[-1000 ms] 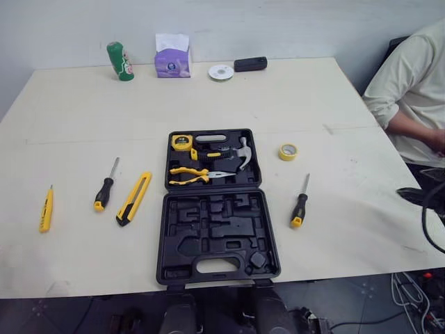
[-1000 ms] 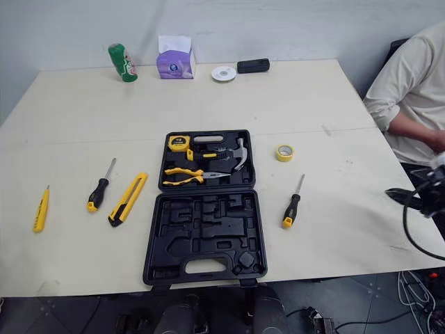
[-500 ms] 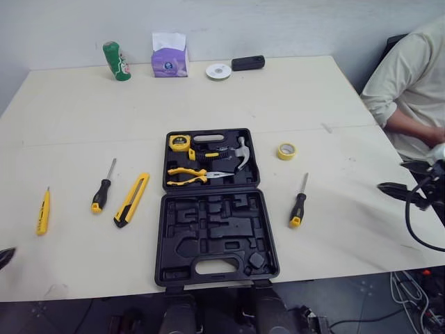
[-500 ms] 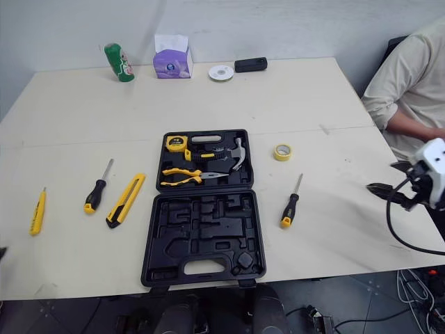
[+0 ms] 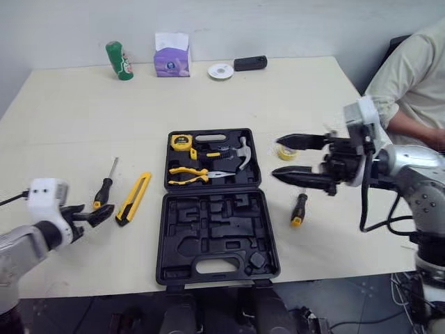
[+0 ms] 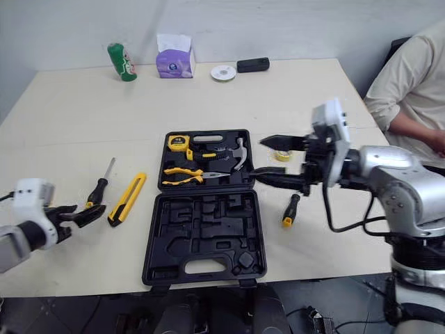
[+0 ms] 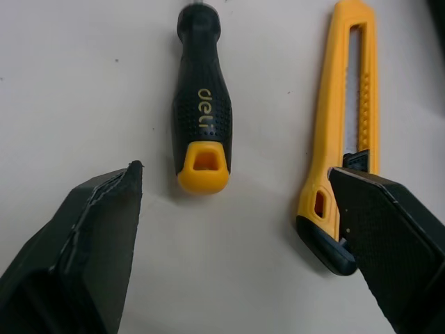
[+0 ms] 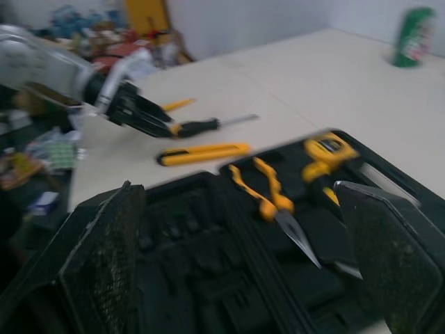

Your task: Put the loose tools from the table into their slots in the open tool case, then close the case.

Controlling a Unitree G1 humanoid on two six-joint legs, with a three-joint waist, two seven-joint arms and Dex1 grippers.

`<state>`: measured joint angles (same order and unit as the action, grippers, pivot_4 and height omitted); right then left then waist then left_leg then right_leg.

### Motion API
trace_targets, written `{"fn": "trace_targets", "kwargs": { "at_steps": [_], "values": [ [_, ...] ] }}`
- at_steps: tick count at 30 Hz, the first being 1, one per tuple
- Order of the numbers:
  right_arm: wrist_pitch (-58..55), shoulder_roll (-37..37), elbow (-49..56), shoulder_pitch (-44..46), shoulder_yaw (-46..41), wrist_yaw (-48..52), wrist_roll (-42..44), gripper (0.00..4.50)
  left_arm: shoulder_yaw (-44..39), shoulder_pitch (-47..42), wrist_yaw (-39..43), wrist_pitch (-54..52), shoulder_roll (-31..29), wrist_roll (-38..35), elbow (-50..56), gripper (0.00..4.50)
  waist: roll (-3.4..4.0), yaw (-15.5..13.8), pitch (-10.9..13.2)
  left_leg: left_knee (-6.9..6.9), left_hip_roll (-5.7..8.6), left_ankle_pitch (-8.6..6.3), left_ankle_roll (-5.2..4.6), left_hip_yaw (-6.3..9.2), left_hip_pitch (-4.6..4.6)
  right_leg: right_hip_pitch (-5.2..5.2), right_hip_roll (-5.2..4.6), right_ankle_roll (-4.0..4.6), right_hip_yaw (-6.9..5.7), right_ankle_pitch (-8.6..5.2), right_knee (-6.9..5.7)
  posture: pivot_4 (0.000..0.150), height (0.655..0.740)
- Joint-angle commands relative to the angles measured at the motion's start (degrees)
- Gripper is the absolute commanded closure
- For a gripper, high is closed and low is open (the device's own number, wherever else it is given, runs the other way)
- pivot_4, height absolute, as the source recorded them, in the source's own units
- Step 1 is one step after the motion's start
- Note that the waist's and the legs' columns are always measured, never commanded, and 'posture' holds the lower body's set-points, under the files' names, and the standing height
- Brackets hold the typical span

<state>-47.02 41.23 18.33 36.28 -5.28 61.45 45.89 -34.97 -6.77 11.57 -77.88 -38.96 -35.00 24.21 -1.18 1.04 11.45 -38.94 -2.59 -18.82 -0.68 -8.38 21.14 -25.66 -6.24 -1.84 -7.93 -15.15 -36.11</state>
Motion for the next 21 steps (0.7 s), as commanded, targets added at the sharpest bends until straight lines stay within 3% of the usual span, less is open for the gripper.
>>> {"fn": "trace_targets", "kwargs": {
  "at_steps": [1, 8, 11, 16, 17, 21],
  "values": [
    [1.1, -1.3, 2.1, 1.0, 1.3, -0.4, 0.7, 0.02, 1.5, -4.0, -1.7, -0.2, -0.7, 2.2, -1.4, 0.0, -0.03, -0.4, 0.0, -0.02, 0.02, 0.0, -0.01, -0.01, 0.0, 0.0, 0.0, -0.01, 0.01, 0.0, 0.0, 0.15, 0.7252],
    [6.0, -5.1, 0.4, 2.6, 6.6, -1.0, -3.9, 0.02, 10.6, -8.5, -1.3, 5.7, -1.9, 8.0, -10.4, 0.0, -0.03, -0.9, 0.0, -0.05, 0.03, -0.01, -0.03, -0.04, 0.02, 0.0, 0.01, -0.03, 0.02, 0.02, 0.03, 0.15, 0.7252],
    [7.6, -6.8, -0.7, 3.5, 8.2, -1.9, -5.9, 0.0, 12.9, -8.8, 0.1, 9.4, -2.4, 9.7, -12.8, 0.83, -0.03, -0.8, 0.0, -0.04, 0.02, 0.01, -0.02, -0.05, 0.0, -0.01, 0.01, -0.02, 0.02, 0.02, -0.01, 0.15, 0.7252],
    [7.7, -9.0, -0.1, 2.5, 9.4, -2.2, -5.8, 0.0, 12.1, -9.0, 1.1, 9.9, -1.1, 9.4, -13.3, 3.3, -0.03, -0.9, 0.0, -0.05, 0.02, 0.02, -0.02, -0.05, 0.01, -0.01, 0.01, -0.01, 0.02, 0.01, -0.02, 0.15, 0.7252],
    [7.8, -9.0, -0.1, 2.4, 9.5, -2.0, -5.9, 0.0, 12.0, -9.0, 1.2, 9.9, -1.1, 9.4, -13.3, 3.48, -0.03, -1.0, 0.0, -0.05, 0.02, 0.02, -0.03, -0.05, 0.01, -0.01, 0.0, -0.01, 0.02, 0.01, -0.02, 0.15, 0.7252],
    [8.1, -7.9, -0.8, 2.6, 10.0, -1.2, -7.2, 0.0, 9.1, -7.1, 4.6, 12.0, -3.9, 8.5, -10.7, 3.47, -0.04, -0.9, 0.0, -0.06, 0.03, 0.01, -0.04, -0.04, 0.01, -0.01, -0.01, -0.02, 0.01, 0.01, -0.02, 0.15, 0.7252]
  ]
}}
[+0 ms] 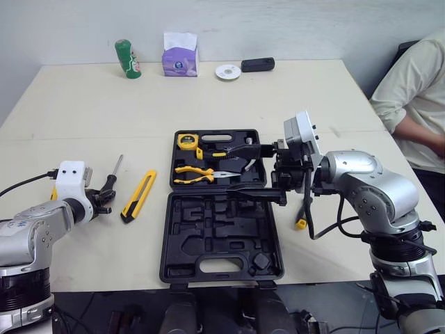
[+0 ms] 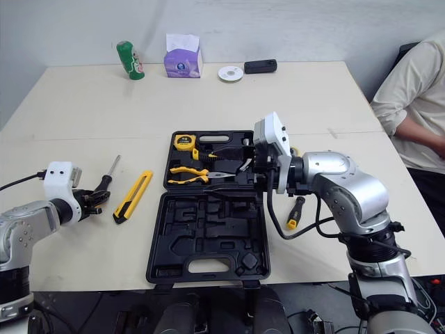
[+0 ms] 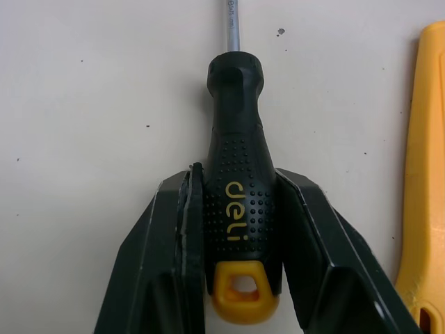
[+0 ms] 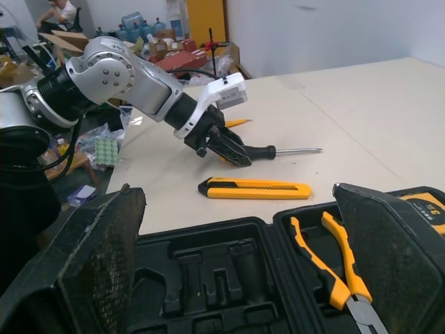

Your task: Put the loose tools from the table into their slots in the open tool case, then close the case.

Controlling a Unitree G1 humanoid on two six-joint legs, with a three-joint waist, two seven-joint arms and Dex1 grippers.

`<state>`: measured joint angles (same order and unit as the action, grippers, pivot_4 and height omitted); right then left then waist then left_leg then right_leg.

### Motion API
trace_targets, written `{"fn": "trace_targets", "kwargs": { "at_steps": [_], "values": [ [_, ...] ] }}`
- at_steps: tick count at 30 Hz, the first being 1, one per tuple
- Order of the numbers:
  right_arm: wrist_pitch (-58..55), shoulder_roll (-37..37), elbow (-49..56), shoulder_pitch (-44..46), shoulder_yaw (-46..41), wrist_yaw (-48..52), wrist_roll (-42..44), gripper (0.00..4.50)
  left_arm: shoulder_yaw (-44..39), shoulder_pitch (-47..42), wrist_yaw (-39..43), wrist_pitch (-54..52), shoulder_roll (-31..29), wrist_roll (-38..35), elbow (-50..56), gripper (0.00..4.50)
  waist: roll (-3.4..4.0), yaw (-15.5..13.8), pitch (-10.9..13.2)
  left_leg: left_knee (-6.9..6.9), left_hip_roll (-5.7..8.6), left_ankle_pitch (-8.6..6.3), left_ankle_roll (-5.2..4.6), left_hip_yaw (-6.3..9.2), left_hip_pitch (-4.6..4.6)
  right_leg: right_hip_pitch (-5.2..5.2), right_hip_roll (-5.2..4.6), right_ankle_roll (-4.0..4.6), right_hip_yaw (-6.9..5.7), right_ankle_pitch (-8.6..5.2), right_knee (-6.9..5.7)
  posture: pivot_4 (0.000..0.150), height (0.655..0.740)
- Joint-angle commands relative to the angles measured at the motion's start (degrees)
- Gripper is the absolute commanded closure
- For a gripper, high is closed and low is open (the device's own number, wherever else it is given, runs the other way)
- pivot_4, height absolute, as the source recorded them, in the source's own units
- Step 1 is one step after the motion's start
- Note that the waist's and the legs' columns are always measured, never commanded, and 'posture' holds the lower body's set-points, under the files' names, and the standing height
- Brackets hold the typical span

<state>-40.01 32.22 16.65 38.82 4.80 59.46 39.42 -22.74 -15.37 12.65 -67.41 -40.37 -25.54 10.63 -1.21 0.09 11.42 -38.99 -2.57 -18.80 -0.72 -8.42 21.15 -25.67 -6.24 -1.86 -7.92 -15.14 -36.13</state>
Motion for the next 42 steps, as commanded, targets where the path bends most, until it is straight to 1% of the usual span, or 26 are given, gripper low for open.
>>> {"fn": "trace_targets", "kwargs": {
  "at_steps": [1, 3, 5, 7, 9, 12, 16, 18, 21, 23, 25, 27, 31, 34, 42],
  "values": [
    [1.1, 1.6, 0.8, 0.1, -0.1, 1.0, -1.0, 0.0, -4.6, 2.2, 5.4, 2.0, -3.6, -1.9, 4.5, 3.47, -0.01, 0.1, 0.0, 0.0, -0.01, 0.0, 0.0, 0.0, 0.01, 0.0, 0.0, 0.0, -0.01, 0.0, 0.0, 0.15, 0.7252],
    [0.7, 2.2, 0.9, -0.2, -0.5, 1.3, -0.8, 0.0, -6.1, 3.7, 9.2, 2.6, -5.7, -3.9, 7.7, 3.47, -0.02, 0.3, 0.0, 0.01, -0.02, -0.01, 0.0, -0.01, 0.04, -0.04, 0.01, 0.01, -0.01, 0.0, 0.02, 0.15, 0.7252],
    [-0.8, 2.6, 1.3, -1.2, -1.5, 1.2, 0.8, 0.0, -6.0, 4.4, 16.4, 5.5, -9.2, -7.0, 12.4, 3.47, -0.05, 0.2, 0.0, 0.01, -0.04, -0.01, 0.02, 0.0, 0.05, -0.04, 0.01, 0.01, -0.01, -0.01, 0.04, 0.15, 0.7252],
    [-1.4, 3.1, 2.1, -2.4, -1.9, 1.3, 1.3, 0.0, -6.3, 0.9, 20.5, 3.9, -10.2, -12.8, 14.7, 3.47, -0.05, -0.2, 0.0, 0.01, -0.05, -0.02, 0.04, 0.01, 0.05, -0.03, 0.01, 0.02, -0.01, -0.01, 0.06, 0.15, 0.7252],
    [-1.4, 4.0, 3.0, -3.7, -2.0, 1.1, 0.9, 0.0, -3.9, -2.8, 22.5, 2.6, -11.4, -15.6, 15.3, 3.47, -0.05, -0.6, 0.0, 0.0, 0.0, -0.02, 0.03, 0.04, 0.06, -0.01, -0.05, 0.01, -0.03, -0.01, 0.07, 0.15, 0.7252],
    [-0.9, 5.6, 4.3, -6.3, -3.0, 0.5, 0.3, 0.0, 2.7, -7.4, 26.6, 3.3, -14.2, -16.6, 15.7, 3.47, -0.04, -0.4, 0.0, 0.01, 0.03, -0.02, 0.01, 0.02, 0.04, 0.02, -0.04, -0.01, -0.01, 0.01, 0.09, 0.15, 0.7252],
    [0.1, 9.5, 7.2, -11.5, -5.9, -0.3, -0.4, 0.0, 13.4, -14.0, 34.4, 2.8, -19.8, -17.5, 16.7, 3.47, -0.05, 0.0, 0.0, 0.02, 0.0, -0.01, 0.0, -0.01, 0.08, 0.0, 0.07, -0.02, -0.01, 0.01, 0.13, 0.15, 0.7252],
    [0.0, 11.6, 8.4, -13.8, -6.5, -0.2, -0.8, 0.0, 19.5, -17.0, 37.9, 2.8, -22.3, -16.3, 16.7, 3.47, -0.04, 0.1, 0.0, 0.02, -0.02, 0.0, 0.01, -0.05, 0.07, 0.0, 0.14, -0.02, 0.03, 0.01, 0.15, 0.15, 0.7252],
    [-0.2, 13.1, 10.2, -16.7, -7.2, -1.0, -1.0, 0.0, 28.6, -21.5, 43.0, 6.6, -23.6, -12.2, 16.1, 3.47, -0.04, 0.0, 0.0, 0.02, -0.09, 0.02, 0.06, -0.09, 0.02, 0.0, 0.34, -0.01, 0.14, 0.0, 0.17, 0.15, 0.7252],
    [-0.4, 13.3, 11.5, -18.3, -7.7, -1.9, -0.8, 0.0, 34.3, -23.9, 45.4, 9.1, -23.5, -8.2, 14.4, 3.47, -0.04, 0.0, 0.0, 0.02, -0.15, 0.04, 0.12, -0.07, 0.02, 0.0, 0.48, 0.01, 0.22, -0.01, 0.17, 0.15, 0.7252],
    [-1.0, 13.2, 12.9, -19.9, -8.3, -3.2, -0.4, 0.0, 39.6, -26.6, 45.8, 11.2, -21.9, -3.4, 11.8, 3.47, -0.04, -0.1, 0.0, 0.02, -0.18, 0.05, 0.16, -0.06, 0.02, -0.01, 0.59, 0.02, 0.29, -0.02, 0.17, 0.15, 0.7252],
    [-1.6, 13.3, 14.4, -21.5, -9.0, -4.5, -0.1, 0.0, 43.2, -28.0, 47.2, 14.1, -20.7, 0.1, 9.9, 3.47, -0.04, -0.2, 0.0, 0.01, -0.19, 0.06, 0.17, -0.05, 0.04, -0.01, 0.65, 0.04, 0.3, -0.02, 0.17, 0.15, 0.7252],
    [-1.3, 14.7, 17.3, -25.9, -8.9, -6.8, -2.7, 0.0, 46.1, -29.1, 49.2, 16.8, -18.4, 4.0, 7.2, 3.47, -0.05, -0.2, 0.0, -0.01, -0.21, 0.07, 0.14, -0.06, 0.07, -0.02, 0.66, 0.03, 0.32, -0.02, 0.2, 0.15, 0.7252],
    [-1.5, 15.0, 18.7, -28.5, -10.2, -8.5, -2.3, 0.0, 47.6, -29.7, 49.9, 20.4, -16.9, 8.0, 4.0, 3.47, -0.07, -0.4, 0.0, -0.07, -0.2, 0.07, 0.1, -0.05, 0.09, -0.02, 0.66, 0.02, 0.31, -0.02, 0.21, 0.15, 0.7252],
    [-1.5, 15.4, 19.7, -30.4, -12.0, -10.3, -1.3, 0.0, 49.1, -30.7, 53.4, 24.4, -13.7, 13.8, -0.9, 3.47, -0.07, -0.3, 0.0, -0.09, -0.22, 0.08, 0.06, -0.05, 0.08, -0.01, 0.68, 0.01, 0.31, -0.02, 0.19, 0.15, 0.7252]
  ]
}}
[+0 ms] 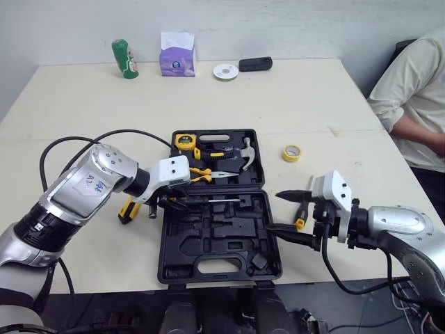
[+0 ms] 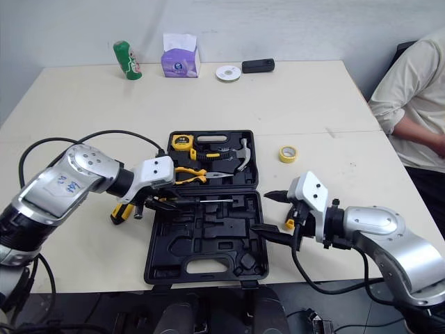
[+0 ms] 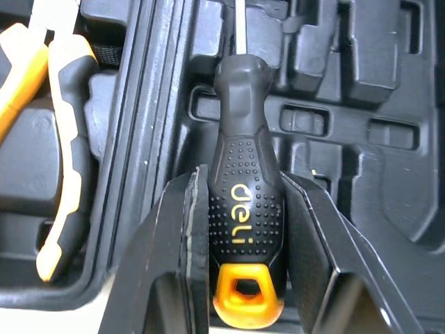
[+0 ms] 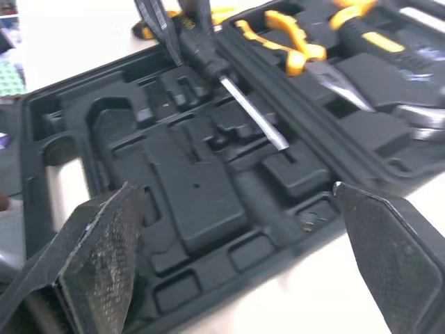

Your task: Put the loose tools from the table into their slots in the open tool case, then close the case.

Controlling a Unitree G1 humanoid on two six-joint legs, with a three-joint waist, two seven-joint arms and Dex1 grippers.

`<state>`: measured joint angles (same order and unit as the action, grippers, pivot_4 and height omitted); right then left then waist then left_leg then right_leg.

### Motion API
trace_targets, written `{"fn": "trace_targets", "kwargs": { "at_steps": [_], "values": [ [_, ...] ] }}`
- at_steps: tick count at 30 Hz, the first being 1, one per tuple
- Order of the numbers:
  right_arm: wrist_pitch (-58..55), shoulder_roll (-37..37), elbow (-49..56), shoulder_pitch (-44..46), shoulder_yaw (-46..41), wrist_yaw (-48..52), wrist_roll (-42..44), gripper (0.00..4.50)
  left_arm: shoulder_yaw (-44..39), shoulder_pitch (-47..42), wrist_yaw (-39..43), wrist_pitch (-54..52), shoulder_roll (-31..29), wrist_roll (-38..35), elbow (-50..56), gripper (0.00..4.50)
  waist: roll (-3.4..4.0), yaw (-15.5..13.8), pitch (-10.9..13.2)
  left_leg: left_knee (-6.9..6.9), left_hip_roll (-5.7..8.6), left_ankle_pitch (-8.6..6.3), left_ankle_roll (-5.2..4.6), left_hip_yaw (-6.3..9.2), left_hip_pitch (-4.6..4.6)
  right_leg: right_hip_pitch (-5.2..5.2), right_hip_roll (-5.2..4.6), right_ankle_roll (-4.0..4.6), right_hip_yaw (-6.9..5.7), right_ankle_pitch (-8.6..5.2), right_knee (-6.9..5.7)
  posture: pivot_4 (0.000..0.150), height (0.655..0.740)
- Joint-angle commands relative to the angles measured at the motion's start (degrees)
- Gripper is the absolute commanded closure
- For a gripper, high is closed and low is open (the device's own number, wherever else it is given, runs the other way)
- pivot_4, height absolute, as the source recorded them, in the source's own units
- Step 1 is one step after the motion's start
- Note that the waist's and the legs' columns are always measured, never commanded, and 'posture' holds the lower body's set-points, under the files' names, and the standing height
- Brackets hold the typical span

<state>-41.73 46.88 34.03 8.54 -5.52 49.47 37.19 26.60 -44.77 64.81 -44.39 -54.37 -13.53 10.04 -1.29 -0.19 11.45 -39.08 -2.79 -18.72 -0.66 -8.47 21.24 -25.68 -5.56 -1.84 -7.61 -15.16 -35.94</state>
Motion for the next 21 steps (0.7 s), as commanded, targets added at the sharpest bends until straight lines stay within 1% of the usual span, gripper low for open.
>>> {"fn": "trace_targets", "kwargs": {
  "at_steps": [1, 8, 10, 11, 12, 13, 15, 16, 17, 19, 21],
  "values": [
    [0.2, 0.8, 2.3, -0.1, -1.6, -0.4, 0.9, 0.0, -0.2, -1.2, 1.6, 1.4, 0.7, 2.2, -0.4, 3.47, 0.0, 0.0, 0.0, 0.0, 0.0, 0.0, 0.0, 0.0, 0.01, 0.0, 0.0, 0.0, 0.0, 0.0, 0.0, 0.15, 0.7252],
    [0.0, 0.6, 2.4, 0.2, -1.9, -1.0, 1.5, 0.0, 0.2, -1.7, 1.6, 1.2, 4.0, 5.0, -1.5, 3.47, -0.01, -0.3, 0.0, -0.01, 0.03, 0.02, -0.04, 0.0, 0.0, 0.01, -0.02, -0.01, 0.0, 0.0, -0.02, 0.15, 0.7252],
    [0.1, 0.7, 2.4, -0.1, -2.0, -1.0, 1.5, 0.0, -0.3, -1.8, 1.8, 1.1, 4.5, 5.3, -1.7, 2.47, -0.01, -0.5, 0.0, -0.01, 0.03, 0.02, -0.05, 0.0, 0.0, 0.01, -0.02, -0.01, 0.0, 0.01, -0.02, 0.15, 0.7252],
    [0.2, 0.7, 2.5, -0.2, -2.0, -1.1, 1.6, 0.0, -0.5, -1.9, 2.1, 1.1, 4.6, 5.4, -1.7, 2.28, -0.01, -0.6, 0.0, -0.02, 0.03, 0.03, -0.05, 0.0, 0.0, 0.01, -0.02, -0.01, 0.0, 0.01, -0.02, 0.15, 0.7252],
    [0.2, 0.7, 2.6, -0.3, -1.9, -1.2, 1.6, 0.0, -0.9, -2.0, 2.5, 1.1, 4.4, 5.4, -1.6, 1.91, -0.01, -0.7, 0.0, -0.02, 0.03, 0.02, -0.05, 0.0, 0.0, 0.01, -0.02, -0.01, 0.0, 0.01, -0.02, 0.15, 0.7252],
    [0.2, 0.7, 2.7, -0.5, -1.9, -1.3, 1.6, 0.0, -1.5, -2.1, 3.2, 1.1, 4.1, 5.1, -1.5, 1.42, -0.01, -0.9, 0.0, -0.02, 0.04, 0.03, -0.05, 0.0, 0.0, 0.01, -0.02, -0.01, 0.0, 0.01, -0.02, 0.15, 0.7252],
    [0.1, 0.6, 3.1, -0.7, -1.9, -1.6, 1.9, 0.0, -3.0, -2.0, 4.5, 1.4, 3.6, 4.0, -1.0, 0.6, -0.01, -1.1, 0.0, -0.04, 0.03, 0.03, -0.05, 0.0, -0.01, 0.01, -0.01, -0.01, 0.0, 0.01, -0.04, 0.15, 0.7252],
    [-0.1, 0.6, 3.4, -1.0, -2.0, -1.7, 2.1, 0.0, -4.7, -1.5, 6.1, 2.4, 3.2, 2.4, -0.9, 0.19, -0.01, -1.1, 0.0, -0.04, 0.03, 0.04, -0.05, 0.0, -0.01, 0.01, -0.01, -0.01, 0.0, 0.01, -0.05, 0.15, 0.7252],
    [-0.1, 0.6, 3.6, -1.2, -2.0, -1.8, 2.3, 0.0, -5.8, -1.1, 7.2, 3.2, 2.9, 1.3, -0.8, 0.08, -0.01, -1.2, 0.0, -0.05, 0.03, 0.04, -0.06, 0.0, 0.0, 0.01, -0.02, -0.01, 0.0, 0.01, -0.05, 0.15, 0.7252],
    [-0.2, 0.6, 3.9, -1.7, -2.1, -1.8, 2.5, 0.0, -9.1, 1.2, 10.0, 7.6, 2.5, -1.4, -2.4, 0.08, 0.0, -1.0, 0.0, -0.05, 0.01, 0.04, -0.05, 0.02, 0.0, 0.01, -0.02, -0.01, 0.0, 0.01, -0.04, 0.15, 0.7252],
    [-0.1, 0.7, 3.9, -1.9, -2.1, -1.8, 2.5, 0.0, -12.0, 3.5, 11.1, 11.7, 3.7, -3.1, -5.7, 0.08, 0.0, -0.9, 0.0, -0.05, 0.0, 0.04, -0.05, 0.0, -0.03, 0.02, -0.02, -0.01, 0.01, 0.0, -0.05, 0.15, 0.7252]
  ]
}}
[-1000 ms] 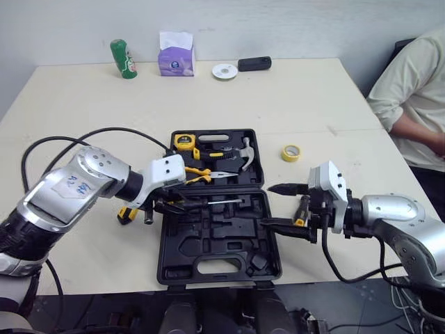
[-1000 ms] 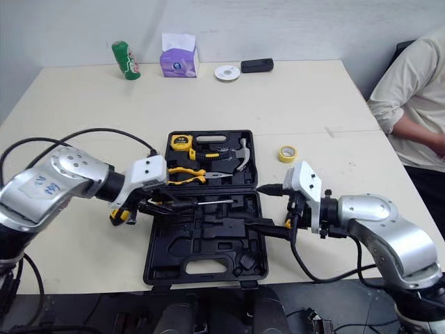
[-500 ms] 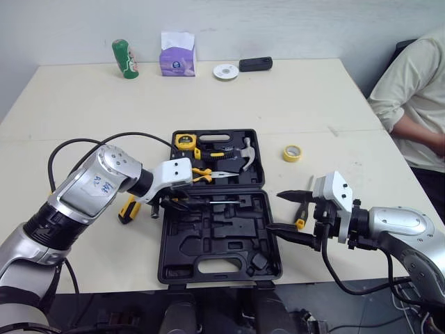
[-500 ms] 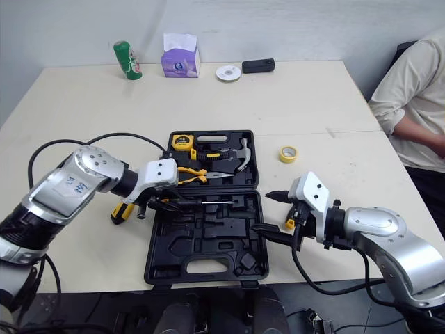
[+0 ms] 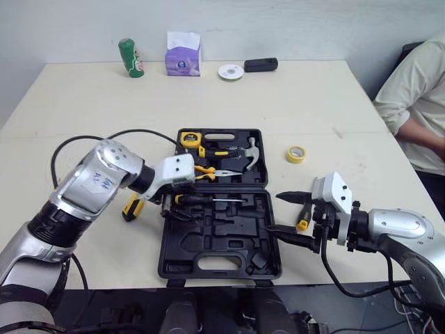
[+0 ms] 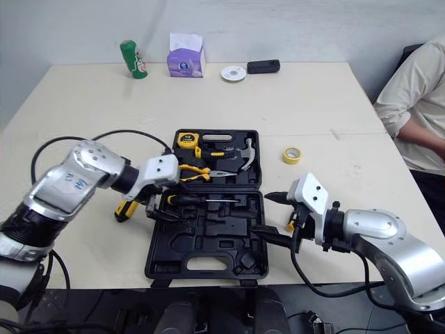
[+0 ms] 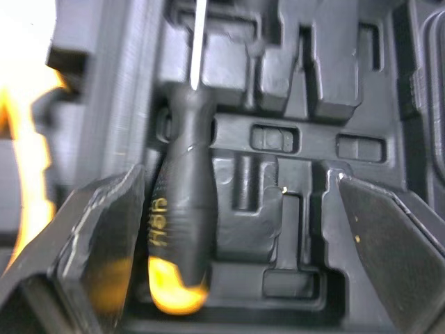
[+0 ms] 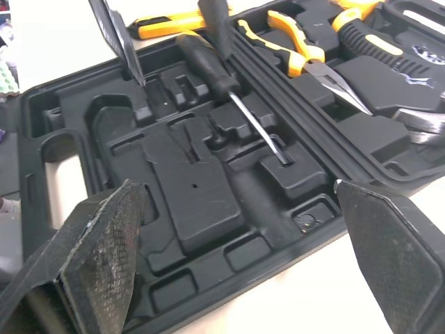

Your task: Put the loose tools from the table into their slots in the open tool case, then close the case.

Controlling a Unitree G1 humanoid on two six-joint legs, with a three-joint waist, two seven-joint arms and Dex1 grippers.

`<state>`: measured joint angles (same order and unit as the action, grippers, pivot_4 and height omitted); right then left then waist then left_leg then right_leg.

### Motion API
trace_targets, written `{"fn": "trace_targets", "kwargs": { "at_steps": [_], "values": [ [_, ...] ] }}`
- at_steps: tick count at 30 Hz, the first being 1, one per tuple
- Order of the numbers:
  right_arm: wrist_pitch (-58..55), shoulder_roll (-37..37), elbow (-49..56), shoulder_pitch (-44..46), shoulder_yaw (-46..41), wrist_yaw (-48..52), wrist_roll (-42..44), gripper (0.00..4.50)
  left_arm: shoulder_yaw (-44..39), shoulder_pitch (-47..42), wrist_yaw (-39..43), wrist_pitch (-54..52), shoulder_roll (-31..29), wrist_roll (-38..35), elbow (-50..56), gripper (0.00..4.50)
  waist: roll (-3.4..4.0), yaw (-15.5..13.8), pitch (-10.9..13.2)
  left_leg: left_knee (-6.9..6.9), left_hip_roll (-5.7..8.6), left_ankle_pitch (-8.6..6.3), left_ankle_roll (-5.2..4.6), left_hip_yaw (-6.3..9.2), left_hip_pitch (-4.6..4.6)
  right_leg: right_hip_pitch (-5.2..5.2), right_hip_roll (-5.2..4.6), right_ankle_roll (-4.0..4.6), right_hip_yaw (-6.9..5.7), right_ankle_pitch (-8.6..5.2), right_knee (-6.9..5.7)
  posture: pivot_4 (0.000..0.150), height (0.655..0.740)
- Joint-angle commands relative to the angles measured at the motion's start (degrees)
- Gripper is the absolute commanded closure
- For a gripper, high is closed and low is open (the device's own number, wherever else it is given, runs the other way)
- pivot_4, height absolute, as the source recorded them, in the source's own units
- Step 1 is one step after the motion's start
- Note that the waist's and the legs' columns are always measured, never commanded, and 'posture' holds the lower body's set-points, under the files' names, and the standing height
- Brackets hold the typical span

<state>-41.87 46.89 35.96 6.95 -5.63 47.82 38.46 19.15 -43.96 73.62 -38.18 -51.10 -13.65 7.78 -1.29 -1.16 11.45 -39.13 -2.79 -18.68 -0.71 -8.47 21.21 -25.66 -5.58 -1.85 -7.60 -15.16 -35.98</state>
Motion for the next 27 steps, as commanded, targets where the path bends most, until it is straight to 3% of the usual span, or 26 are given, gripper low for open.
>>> {"fn": "trace_targets", "kwargs": {
  "at_steps": [1, 2, 3, 4, 11, 12, 20, 27],
  "values": [
    [0.1, 0.7, 1.9, -0.2, -2.0, -0.2, 1.2, 0.0, -5.6, 3.5, 2.4, 7.0, 1.1, -3.4, -4.7, 0.08, 0.01, 0.0, 0.0, 0.0, 0.0, 0.0, 0.0, -0.01, -0.01, 0.0, 0.0, 0.0, 0.0, 0.0, 0.0, 0.15, 0.7252],
    [0.1, 0.8, 1.7, -0.1, -1.9, -0.1, 1.2, 0.0, -6.9, 4.5, 2.0, 8.5, 2.4, -4.1, -6.5, 0.08, 0.01, 0.0, 0.0, 0.0, 0.0, 0.0, 0.0, -0.02, -0.02, 0.0, 0.0, 0.0, 0.0, 0.0, -0.02, 0.15, 0.7252],
    [0.2, 0.8, 1.5, 0.1, -1.7, 0.0, 1.1, 0.0, -8.3, 5.7, 1.6, 10.7, 3.8, -4.6, -8.3, 0.62, 0.0, -0.1, 0.0, -0.02, 0.0, 0.02, 0.0, -0.01, -0.01, 0.0, 0.0, 0.0, -0.01, 0.0, -0.02, 0.15, 0.7252],
    [0.2, 0.8, 1.3, 0.4, -1.5, 0.2, 1.0, 0.0, -9.4, 6.9, 1.2, 13.0, 5.2, -5.0, -9.9, 0.87, 0.0, -0.1, 0.0, -0.05, 0.01, 0.03, -0.02, 0.01, 0.0, 0.0, 0.0, 0.0, -0.03, 0.0, -0.05, 0.15, 0.7252],
    [0.5, 0.4, 0.1, 2.1, 0.4, 0.8, 0.3, 0.0, -14.0, 10.5, -3.4, 16.3, 14.0, -7.4, -13.6, 4.18, -0.04, -0.2, 0.0, -0.07, 0.03, 0.0, -0.08, 0.03, 0.03, 0.03, -0.05, -0.04, -0.05, 0.03, 0.0, 0.15, 0.7252],
    [0.5, 0.4, -0.1, 2.4, 0.5, 0.9, 0.3, 0.0, -14.1, 11.0, -4.1, 16.3, 14.7, -7.3, -13.7, 4.45, -0.04, -0.2, 0.0, -0.07, 0.03, 0.0, -0.08, 0.02, 0.03, 0.04, -0.05, -0.04, -0.05, 0.03, 0.0, 0.15, 0.7252],
    [0.7, 0.7, -0.8, 2.9, 0.5, 1.6, 0.0, 0.0, -11.0, 12.2, -7.1, 18.4, 15.5, -1.7, -16.7, 4.45, -0.05, 0.0, 0.0, -0.07, 0.01, 0.01, -0.06, 0.01, -0.02, 0.05, -0.05, -0.04, -0.05, 0.03, -0.03, 0.15, 0.7252],
    [0.9, 0.5, -0.9, 3.4, 1.0, 1.7, -0.7, 0.0, -0.3, 13.1, -8.1, 10.3, 10.2, 8.6, -15.2, 4.45, -0.1, 0.3, -0.7, -0.01, -0.01, -0.04, -0.07, 0.01, -0.16, 0.16, -0.05, -0.02, -0.04, 0.02, 0.01, 0.15, 0.7252]
  ]
}}
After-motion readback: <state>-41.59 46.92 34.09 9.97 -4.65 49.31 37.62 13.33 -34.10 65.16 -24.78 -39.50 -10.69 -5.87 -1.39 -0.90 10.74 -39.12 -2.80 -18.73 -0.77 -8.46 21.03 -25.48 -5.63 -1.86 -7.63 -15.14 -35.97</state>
